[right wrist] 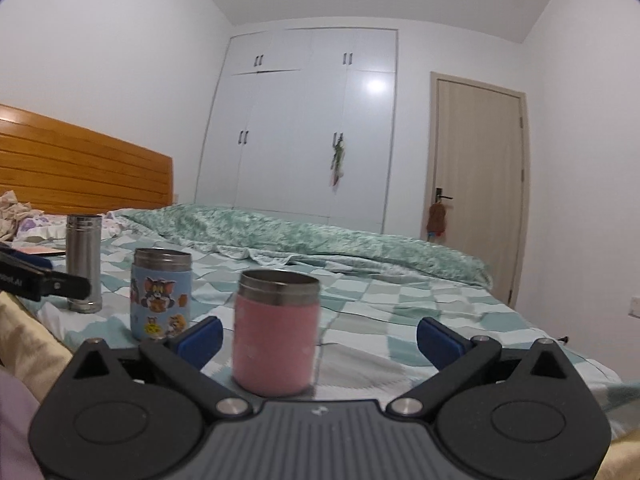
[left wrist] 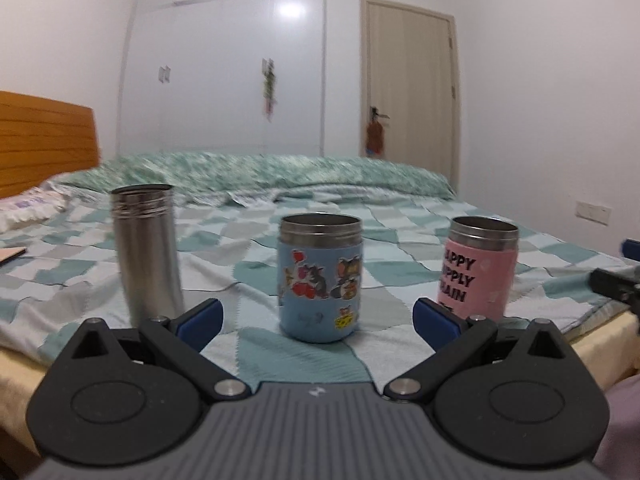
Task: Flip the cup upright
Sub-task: 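Open the right gripper and withdraw from the upright pink cup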
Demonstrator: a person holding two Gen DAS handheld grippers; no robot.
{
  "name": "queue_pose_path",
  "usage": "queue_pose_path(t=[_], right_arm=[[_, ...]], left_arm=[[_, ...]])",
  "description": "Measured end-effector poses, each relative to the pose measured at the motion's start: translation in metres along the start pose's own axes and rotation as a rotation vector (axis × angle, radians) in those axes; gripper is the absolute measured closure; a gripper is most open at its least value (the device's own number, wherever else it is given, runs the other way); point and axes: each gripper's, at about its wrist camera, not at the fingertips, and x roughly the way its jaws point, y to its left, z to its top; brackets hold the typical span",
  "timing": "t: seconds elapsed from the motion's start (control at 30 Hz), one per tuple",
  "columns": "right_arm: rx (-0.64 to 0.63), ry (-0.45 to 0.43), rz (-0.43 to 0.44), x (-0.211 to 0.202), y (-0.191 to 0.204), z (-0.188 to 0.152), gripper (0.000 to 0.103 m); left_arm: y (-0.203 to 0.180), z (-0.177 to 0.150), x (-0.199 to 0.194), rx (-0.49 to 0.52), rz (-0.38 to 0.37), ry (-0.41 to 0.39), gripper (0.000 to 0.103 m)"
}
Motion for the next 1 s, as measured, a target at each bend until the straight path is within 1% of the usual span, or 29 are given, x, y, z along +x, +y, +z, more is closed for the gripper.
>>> queue_pose_path(t=[0.1,0.23,0.57,1.0], right_arm=[[0.015,-0.010,-0.016,-0.003,-0.005,-0.003,0.000],[0.024,-0.018,-0.022,-0.006,-0.009,-0.006,0.000],[0.032,-0.028,-0.025,-0.008,-0.010,-0.011,0.000],[0.031,-0.030,-0.027,-0.007,-0.009,-0.011,0.000]], left_arm=[[-0.003,-0.010,-0.004,-0.007,0.034,-0.036,0.000],[-0.004,-0.017,-0.005,-0.003,0.057,-0.055,0.000],[-0.006,-0.021,-0.008,0.006,0.064,-0.079,0.000],[-0.005,-0.021,-0.009,0.003,0.066,-0.084,0.000]])
